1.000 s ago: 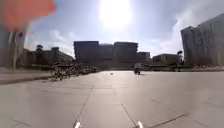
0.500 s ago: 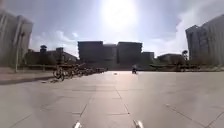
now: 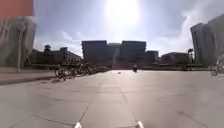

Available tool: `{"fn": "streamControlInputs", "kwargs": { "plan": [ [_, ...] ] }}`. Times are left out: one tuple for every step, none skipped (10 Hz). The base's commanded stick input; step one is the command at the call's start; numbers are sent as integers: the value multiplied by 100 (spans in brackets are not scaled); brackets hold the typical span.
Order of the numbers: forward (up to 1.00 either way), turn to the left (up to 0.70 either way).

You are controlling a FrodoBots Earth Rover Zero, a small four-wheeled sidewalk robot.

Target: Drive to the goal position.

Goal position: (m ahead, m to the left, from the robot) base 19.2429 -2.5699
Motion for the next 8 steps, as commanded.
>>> {"fn": "streamControlInputs", "kwargs": {
  "plan": [
    [70,14],
    [70,11],
    [70,2],
    [70,0],
    [70,0],
    [70,0],
    [70,0],
    [70,0]
  ]
}}
